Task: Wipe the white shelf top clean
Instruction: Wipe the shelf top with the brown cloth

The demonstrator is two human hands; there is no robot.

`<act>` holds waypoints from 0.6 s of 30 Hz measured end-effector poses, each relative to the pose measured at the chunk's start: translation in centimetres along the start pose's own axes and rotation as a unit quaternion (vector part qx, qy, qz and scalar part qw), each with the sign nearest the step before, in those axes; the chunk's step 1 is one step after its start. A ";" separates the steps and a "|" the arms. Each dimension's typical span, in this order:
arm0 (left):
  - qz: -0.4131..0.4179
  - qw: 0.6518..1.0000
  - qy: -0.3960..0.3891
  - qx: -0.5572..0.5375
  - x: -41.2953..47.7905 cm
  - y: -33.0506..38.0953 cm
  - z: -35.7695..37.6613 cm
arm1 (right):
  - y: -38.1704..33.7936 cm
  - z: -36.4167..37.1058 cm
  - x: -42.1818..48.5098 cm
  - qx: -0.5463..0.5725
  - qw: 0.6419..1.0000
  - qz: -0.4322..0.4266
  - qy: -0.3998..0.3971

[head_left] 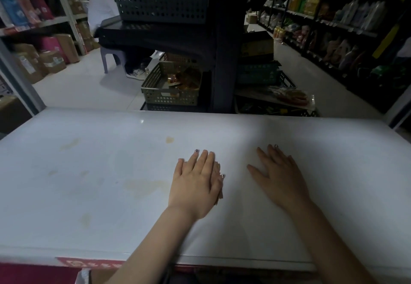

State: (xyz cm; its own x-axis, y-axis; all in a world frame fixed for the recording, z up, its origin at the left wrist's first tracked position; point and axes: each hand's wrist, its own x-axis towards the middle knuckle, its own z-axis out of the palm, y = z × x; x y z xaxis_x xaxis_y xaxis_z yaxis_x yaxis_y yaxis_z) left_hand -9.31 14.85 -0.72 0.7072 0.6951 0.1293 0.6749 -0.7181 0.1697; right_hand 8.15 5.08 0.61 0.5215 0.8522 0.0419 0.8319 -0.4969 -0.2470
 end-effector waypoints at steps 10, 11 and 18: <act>0.022 1.000 0.014 0.008 -3.2 -0.2 -0.3 | -0.2 -0.2 -0.1 0.007 1.000 0.003 -0.008; 0.025 0.999 0.027 0.014 -3.5 -0.3 -0.2 | -0.2 -0.2 -0.1 0.008 1.000 0.004 -0.008; 0.046 0.997 0.055 0.018 -5.7 -0.5 -0.1 | -0.2 -0.2 -0.1 0.006 1.000 0.004 -0.006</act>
State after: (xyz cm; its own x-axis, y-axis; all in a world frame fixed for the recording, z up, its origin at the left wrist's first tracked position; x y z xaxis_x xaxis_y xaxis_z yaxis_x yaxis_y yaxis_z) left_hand -13.70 11.21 -1.43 0.7397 0.6248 0.2501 0.6174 -0.7779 0.1173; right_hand 7.97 5.01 0.81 0.5259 0.8501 0.0280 0.8253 -0.5021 -0.2583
